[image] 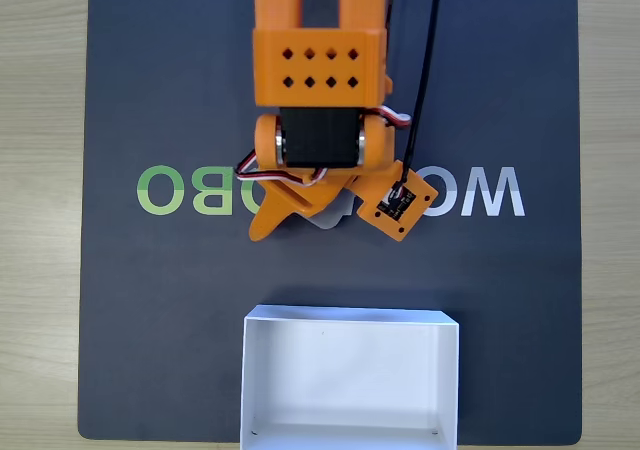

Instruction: Grab the usb to bin

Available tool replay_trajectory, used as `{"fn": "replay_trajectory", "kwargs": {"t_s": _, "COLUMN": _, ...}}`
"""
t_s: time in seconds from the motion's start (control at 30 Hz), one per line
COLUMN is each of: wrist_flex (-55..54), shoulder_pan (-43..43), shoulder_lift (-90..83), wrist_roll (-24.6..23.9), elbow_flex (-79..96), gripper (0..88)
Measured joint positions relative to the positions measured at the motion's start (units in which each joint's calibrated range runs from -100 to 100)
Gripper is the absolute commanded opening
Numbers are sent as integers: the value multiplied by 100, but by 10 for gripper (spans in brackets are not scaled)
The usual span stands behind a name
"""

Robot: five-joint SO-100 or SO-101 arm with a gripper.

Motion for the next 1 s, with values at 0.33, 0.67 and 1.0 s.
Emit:
{"fn": "replay_trajectory", "kwargs": {"t_s": 0.33, "wrist_flex": -138, "shoulder_pan": -256, "shoulder_lift": 65, "wrist_roll": 231, "elbow_flex": 0, "gripper": 359}}
{"fn": "replay_trajectory", "kwargs": {"t_s": 0.67, "wrist_flex": -172, "shoulder_pan": -177, "shoulder_lift": 65, "wrist_roll": 257, "elbow_flex": 0, "gripper": 21}}
{"fn": "replay_trajectory", "kwargs": {"t_s": 1.0, "wrist_flex": -69, "shoulder_pan": -407, "shoulder_lift": -1221, "wrist_roll": 262, "elbow_flex": 9, "gripper": 15}}
